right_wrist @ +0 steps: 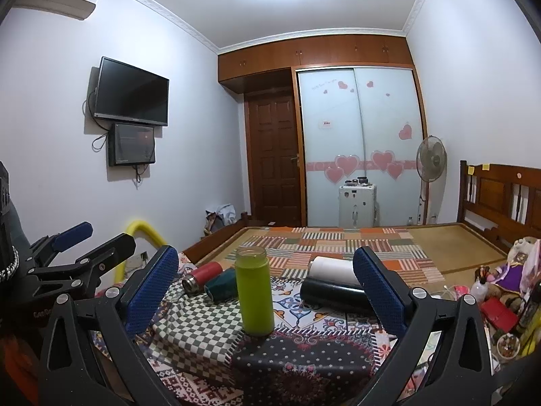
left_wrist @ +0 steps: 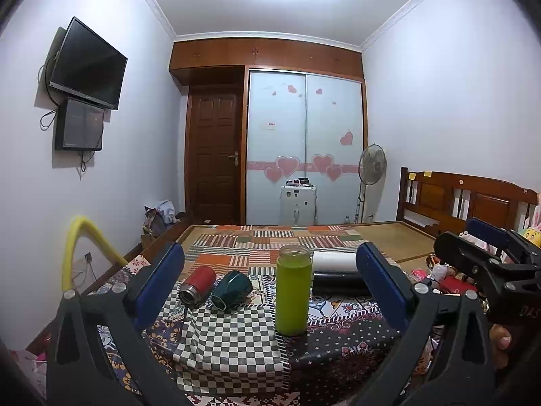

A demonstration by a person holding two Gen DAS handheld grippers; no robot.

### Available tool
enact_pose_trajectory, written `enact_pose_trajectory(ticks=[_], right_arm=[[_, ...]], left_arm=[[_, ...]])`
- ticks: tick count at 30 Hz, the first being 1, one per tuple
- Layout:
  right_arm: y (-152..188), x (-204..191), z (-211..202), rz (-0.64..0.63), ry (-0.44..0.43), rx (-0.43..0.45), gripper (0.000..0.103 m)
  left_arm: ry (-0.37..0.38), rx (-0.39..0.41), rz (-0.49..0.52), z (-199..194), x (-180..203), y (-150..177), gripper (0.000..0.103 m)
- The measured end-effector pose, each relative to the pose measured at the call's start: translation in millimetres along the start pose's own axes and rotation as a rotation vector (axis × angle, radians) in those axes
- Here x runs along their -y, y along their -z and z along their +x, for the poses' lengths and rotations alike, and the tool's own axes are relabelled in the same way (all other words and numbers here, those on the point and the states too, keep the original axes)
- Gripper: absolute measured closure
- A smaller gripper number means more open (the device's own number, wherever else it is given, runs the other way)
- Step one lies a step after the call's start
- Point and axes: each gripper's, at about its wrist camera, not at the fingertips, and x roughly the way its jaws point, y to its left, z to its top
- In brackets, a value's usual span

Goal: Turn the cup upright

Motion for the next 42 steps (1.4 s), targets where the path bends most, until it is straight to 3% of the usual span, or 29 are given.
enact_pose_trajectory(ticks=[42], right_arm=[[-6.0,-0.8,-7.8,0.002,0.010,0.010,0.000]], left_arm=[[0.008,-0.011,0.007,7.2,3.4,3.1,0.000]])
